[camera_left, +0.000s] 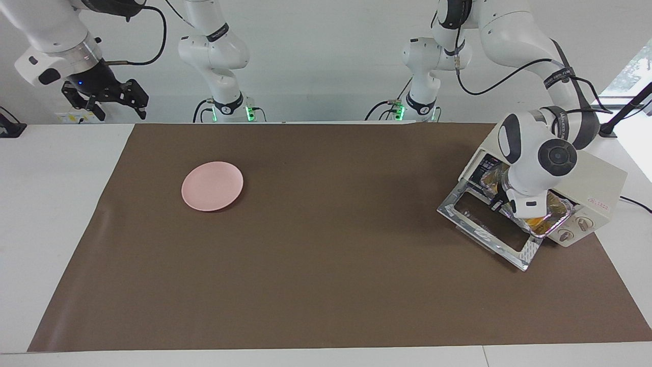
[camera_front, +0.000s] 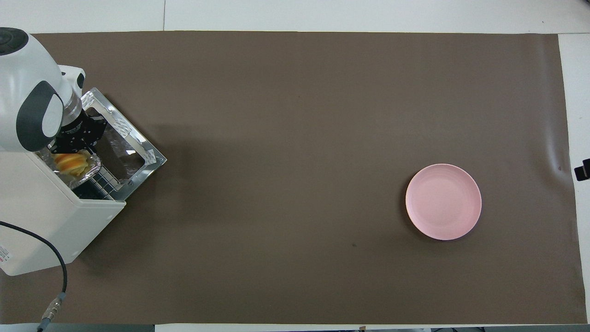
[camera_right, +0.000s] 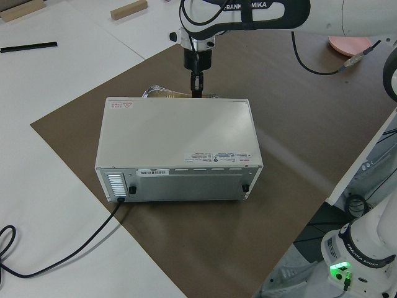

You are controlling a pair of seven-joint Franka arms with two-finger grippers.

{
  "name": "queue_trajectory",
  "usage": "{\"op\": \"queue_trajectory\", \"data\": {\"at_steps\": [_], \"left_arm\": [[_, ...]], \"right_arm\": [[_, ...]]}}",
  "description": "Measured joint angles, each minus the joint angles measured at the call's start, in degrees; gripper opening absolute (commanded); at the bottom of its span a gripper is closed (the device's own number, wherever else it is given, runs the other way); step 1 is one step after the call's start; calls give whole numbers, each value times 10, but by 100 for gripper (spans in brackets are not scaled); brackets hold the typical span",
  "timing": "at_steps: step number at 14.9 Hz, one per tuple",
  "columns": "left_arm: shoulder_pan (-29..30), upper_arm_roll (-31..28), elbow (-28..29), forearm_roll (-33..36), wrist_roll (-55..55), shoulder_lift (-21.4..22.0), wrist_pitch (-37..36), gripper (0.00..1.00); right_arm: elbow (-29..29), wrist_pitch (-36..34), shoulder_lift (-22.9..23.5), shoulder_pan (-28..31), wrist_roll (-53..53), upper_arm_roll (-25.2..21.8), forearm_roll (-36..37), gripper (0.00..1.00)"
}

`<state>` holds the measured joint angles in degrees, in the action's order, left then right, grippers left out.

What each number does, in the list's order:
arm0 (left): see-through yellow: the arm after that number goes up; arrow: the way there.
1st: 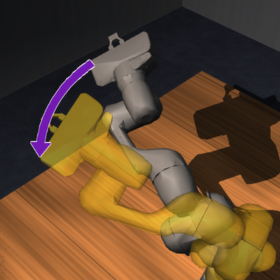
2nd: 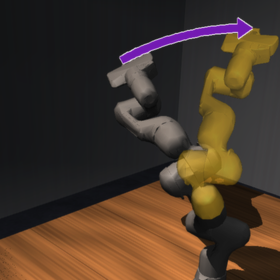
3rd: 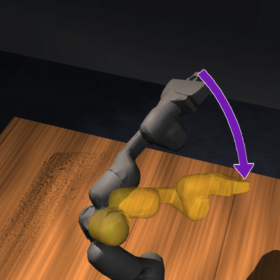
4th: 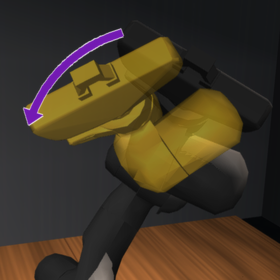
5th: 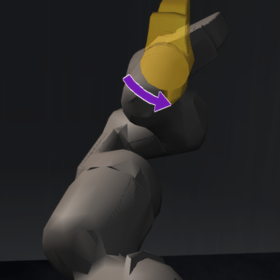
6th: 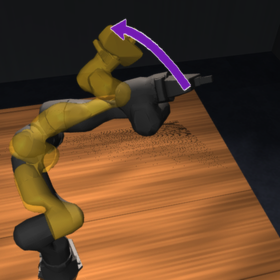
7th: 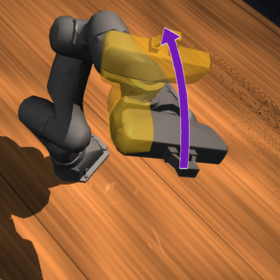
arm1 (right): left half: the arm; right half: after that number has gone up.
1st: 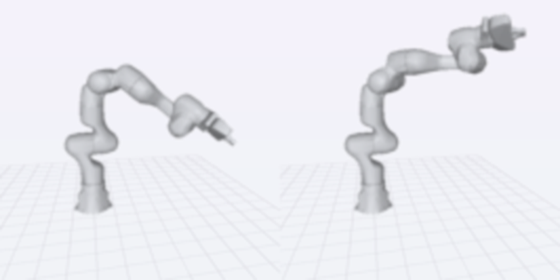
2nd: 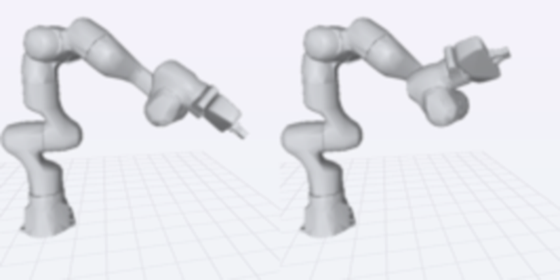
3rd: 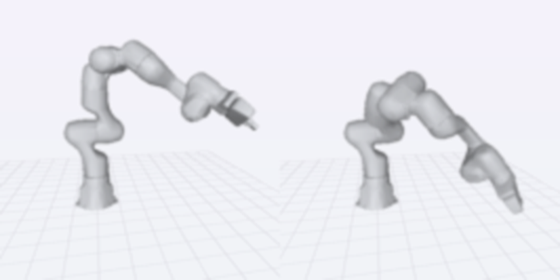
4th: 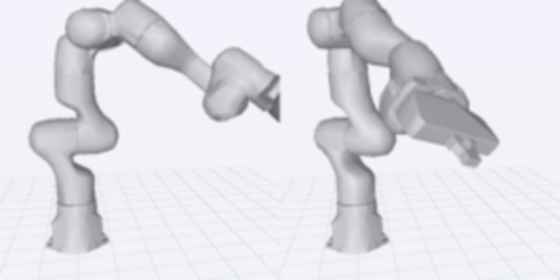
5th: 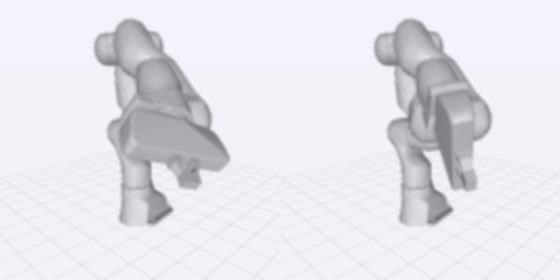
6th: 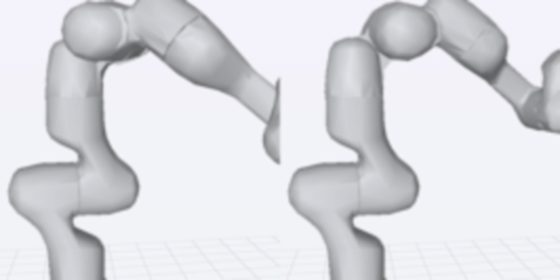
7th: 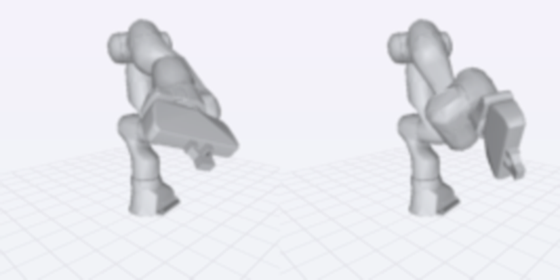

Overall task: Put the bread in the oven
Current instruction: 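Lower the foil tray into the oven opening with the left gripper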

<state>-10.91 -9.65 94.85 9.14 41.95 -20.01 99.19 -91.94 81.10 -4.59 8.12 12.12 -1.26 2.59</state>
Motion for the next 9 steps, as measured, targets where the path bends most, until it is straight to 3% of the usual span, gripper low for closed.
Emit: {"op": "queue_trajectory", "data": {"at_steps": [9], "left_arm": [[-6,3,26,4,43,4,45,0]], "right_arm": [[0,0,0,0,0,0,0,100]]}}
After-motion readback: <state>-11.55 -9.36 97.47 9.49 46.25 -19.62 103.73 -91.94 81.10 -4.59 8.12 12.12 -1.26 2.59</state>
